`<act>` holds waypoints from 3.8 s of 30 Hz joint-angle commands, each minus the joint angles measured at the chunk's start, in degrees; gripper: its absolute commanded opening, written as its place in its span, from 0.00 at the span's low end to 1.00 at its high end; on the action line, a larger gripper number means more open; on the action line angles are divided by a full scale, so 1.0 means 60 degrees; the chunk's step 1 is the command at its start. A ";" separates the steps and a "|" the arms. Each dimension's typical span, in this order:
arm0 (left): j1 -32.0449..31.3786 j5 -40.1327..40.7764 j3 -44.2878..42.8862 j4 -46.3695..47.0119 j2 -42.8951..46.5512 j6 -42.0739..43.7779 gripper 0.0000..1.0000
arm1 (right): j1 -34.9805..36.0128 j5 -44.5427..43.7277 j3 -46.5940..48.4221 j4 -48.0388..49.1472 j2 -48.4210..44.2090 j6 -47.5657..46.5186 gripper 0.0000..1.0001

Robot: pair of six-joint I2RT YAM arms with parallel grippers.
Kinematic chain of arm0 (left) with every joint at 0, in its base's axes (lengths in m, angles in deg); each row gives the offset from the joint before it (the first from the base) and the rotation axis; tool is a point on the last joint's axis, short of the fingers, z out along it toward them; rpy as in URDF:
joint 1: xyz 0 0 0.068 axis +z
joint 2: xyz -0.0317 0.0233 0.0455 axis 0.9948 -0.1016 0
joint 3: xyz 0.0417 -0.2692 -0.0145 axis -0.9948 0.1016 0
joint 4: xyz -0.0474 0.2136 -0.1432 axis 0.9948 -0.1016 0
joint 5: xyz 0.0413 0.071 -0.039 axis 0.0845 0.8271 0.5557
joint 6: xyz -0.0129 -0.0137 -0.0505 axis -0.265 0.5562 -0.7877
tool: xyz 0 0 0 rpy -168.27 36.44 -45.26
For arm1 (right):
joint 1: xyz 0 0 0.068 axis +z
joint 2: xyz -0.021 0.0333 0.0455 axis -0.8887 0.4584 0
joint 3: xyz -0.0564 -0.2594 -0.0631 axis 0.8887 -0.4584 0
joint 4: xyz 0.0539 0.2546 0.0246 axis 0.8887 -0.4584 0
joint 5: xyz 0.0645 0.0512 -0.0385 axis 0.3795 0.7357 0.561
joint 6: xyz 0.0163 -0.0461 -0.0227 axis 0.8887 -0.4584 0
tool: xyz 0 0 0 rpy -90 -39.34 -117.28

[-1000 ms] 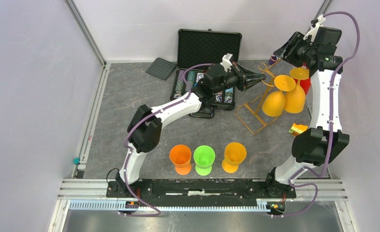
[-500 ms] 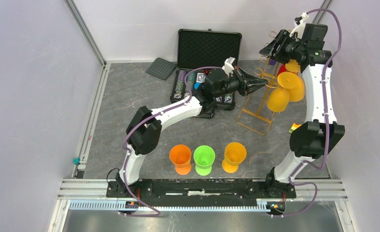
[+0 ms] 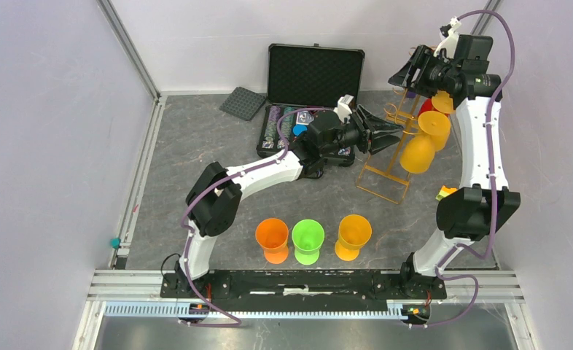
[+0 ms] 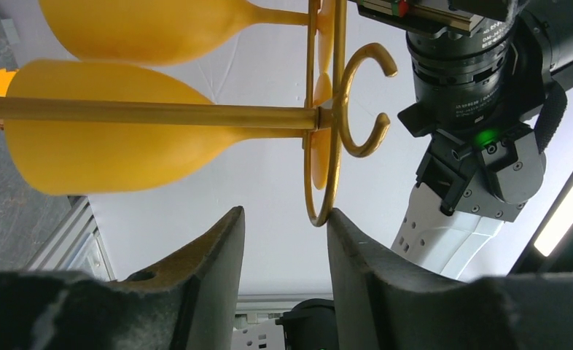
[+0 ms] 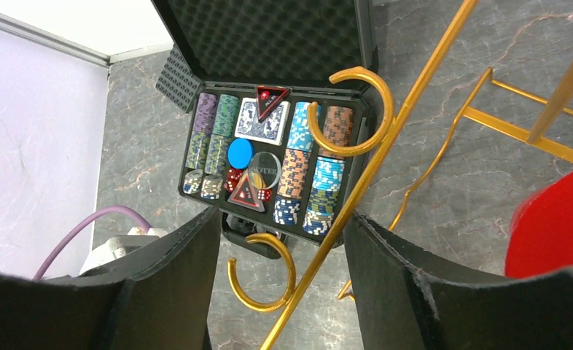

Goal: Place the wine glass upside down on the wine glass rack

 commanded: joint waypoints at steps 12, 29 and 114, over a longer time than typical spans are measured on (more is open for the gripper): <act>0.0120 -0.0087 0.0433 -0.0245 0.0727 0.0292 0.60 | -0.0093 -0.0482 0.0262 -0.0236 -0.0902 -0.0461 0.71; 0.0383 -0.0041 0.0893 0.0205 0.0908 0.0230 0.61 | -0.0093 -0.0456 0.0553 -0.0433 -0.0933 -0.0643 0.71; 0.4724 -0.4128 0.4365 -0.3668 0.4097 0.4771 0.66 | -0.3052 -0.2477 -1.0237 0.4526 -0.2334 -0.1064 0.32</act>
